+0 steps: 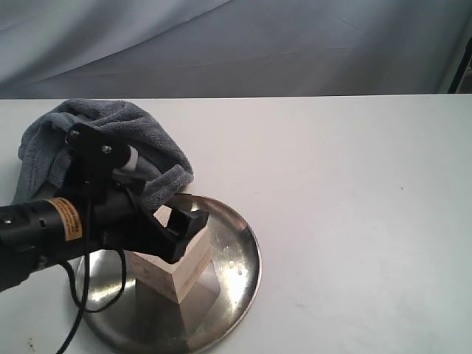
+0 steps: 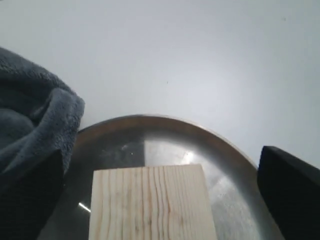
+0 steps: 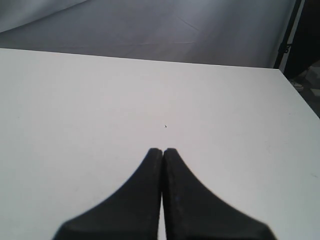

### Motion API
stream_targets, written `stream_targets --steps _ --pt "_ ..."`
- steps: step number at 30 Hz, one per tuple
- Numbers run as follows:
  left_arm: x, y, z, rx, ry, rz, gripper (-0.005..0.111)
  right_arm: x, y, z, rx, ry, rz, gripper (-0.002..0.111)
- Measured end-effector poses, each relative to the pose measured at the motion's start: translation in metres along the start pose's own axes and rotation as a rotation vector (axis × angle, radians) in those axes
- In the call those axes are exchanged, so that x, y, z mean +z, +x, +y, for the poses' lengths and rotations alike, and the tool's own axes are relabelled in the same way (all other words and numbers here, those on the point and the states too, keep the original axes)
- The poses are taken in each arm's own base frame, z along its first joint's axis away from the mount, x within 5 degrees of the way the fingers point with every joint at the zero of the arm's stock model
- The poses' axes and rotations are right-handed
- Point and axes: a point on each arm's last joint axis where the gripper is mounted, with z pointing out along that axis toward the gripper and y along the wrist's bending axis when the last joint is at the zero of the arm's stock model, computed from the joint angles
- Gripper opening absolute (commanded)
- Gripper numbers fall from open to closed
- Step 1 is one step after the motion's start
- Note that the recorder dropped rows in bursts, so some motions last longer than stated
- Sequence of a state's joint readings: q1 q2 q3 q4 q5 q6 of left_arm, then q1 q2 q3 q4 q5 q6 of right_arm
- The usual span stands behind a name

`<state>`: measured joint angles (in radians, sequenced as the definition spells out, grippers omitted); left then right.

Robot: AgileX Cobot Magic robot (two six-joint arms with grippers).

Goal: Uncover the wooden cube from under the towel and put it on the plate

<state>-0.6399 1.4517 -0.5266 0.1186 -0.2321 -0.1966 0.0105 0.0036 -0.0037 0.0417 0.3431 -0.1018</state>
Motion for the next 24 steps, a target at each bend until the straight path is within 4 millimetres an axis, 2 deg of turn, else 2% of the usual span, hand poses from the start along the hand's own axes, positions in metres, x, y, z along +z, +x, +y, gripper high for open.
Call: stream_targets --steps 10,20,24 --pt "-0.054 -0.032 -0.004 0.025 0.007 -0.175 0.105 0.000 0.000 0.000 0.000 0.000 0.000 0.000" --pt "-0.090 -0.044 -0.005 0.029 0.005 -0.272 0.104 0.000 0.000 0.000 0.000 0.000 0.000 0.000" --pt "-0.099 -0.045 -0.005 0.028 0.005 -0.294 0.095 0.000 0.000 0.000 0.000 0.000 0.000 0.000"
